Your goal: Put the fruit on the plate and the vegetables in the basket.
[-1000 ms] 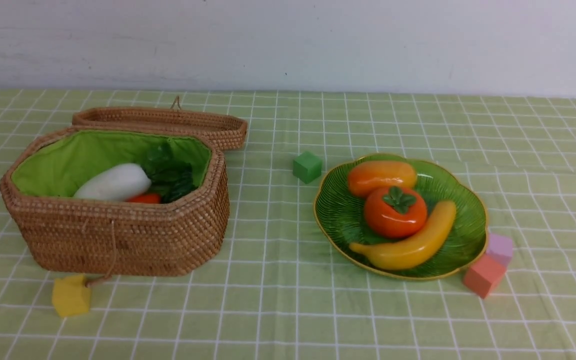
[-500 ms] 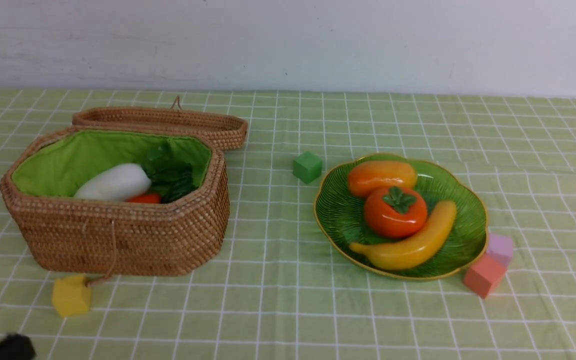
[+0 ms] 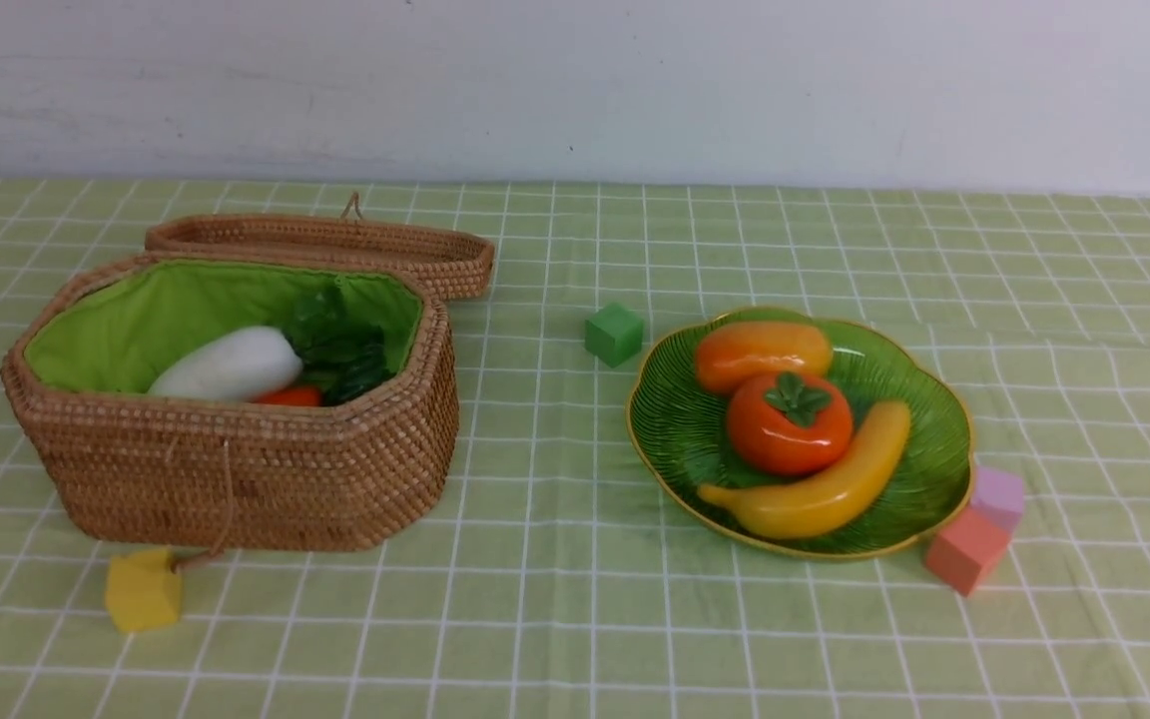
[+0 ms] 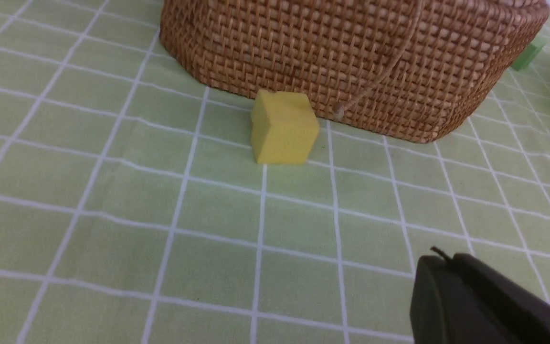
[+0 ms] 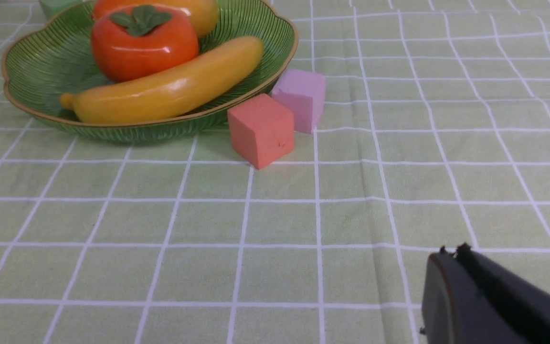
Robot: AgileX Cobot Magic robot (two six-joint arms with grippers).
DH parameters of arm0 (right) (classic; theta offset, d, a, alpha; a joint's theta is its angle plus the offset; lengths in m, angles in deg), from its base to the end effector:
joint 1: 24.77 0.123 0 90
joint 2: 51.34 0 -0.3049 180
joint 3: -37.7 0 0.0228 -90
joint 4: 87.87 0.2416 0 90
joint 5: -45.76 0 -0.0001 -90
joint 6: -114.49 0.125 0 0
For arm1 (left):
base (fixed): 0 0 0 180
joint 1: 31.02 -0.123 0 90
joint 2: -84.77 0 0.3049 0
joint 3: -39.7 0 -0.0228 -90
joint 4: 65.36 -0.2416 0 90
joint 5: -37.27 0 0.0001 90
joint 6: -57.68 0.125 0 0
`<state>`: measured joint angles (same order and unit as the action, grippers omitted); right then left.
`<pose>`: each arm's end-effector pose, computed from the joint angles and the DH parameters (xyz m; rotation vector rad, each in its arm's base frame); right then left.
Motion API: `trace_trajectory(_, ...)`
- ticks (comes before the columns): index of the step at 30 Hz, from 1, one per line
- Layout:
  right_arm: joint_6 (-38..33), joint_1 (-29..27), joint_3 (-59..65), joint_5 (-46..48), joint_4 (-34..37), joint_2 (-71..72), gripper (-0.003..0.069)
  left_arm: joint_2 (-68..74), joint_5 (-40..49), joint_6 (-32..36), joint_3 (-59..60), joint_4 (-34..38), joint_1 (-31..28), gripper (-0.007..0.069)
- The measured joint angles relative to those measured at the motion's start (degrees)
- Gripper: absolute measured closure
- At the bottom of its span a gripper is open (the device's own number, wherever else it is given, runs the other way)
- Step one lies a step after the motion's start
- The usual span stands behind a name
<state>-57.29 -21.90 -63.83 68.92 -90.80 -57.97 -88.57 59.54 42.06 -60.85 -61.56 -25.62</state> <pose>0.0546 0.0002 0.1624 0.0575 1.8889 0.0811 0.0547 -0.0083 0.1581 -0.2104 1.8914 -0.3153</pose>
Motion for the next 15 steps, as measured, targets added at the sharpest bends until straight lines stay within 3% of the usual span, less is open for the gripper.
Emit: trace_trajectory(15, 0.00, 0.00, 0.00, 0.00, 0.00, 0.00, 0.0636, 0.00, -0.09, -0.40, 0.00, -0.23, 0.00, 0.0637)
